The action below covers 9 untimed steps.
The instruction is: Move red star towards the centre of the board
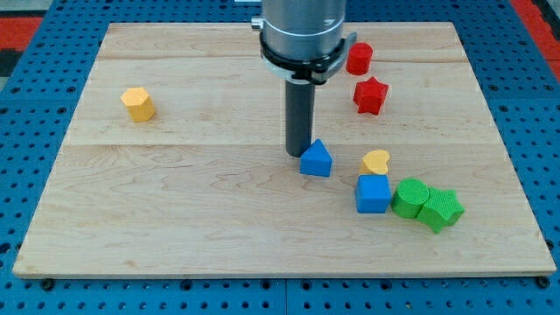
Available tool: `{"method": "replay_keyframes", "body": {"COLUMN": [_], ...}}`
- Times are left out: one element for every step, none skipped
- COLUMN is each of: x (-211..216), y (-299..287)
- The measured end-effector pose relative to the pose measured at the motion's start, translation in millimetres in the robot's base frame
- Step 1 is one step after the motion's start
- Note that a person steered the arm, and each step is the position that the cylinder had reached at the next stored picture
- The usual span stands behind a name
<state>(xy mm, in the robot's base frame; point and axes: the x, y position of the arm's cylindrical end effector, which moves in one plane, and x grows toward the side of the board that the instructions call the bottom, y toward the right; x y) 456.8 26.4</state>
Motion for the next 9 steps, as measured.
{"method": "replay_keyframes", "body": {"x": [3.5, 31.6, 19.3, 8.4, -61.7, -159.5, -223.5, -250.0, -250.1], "y": [22.1, 39.7, 36.1, -20.0, -40.0, -39.9, -30.2, 23.4, 75.7]}}
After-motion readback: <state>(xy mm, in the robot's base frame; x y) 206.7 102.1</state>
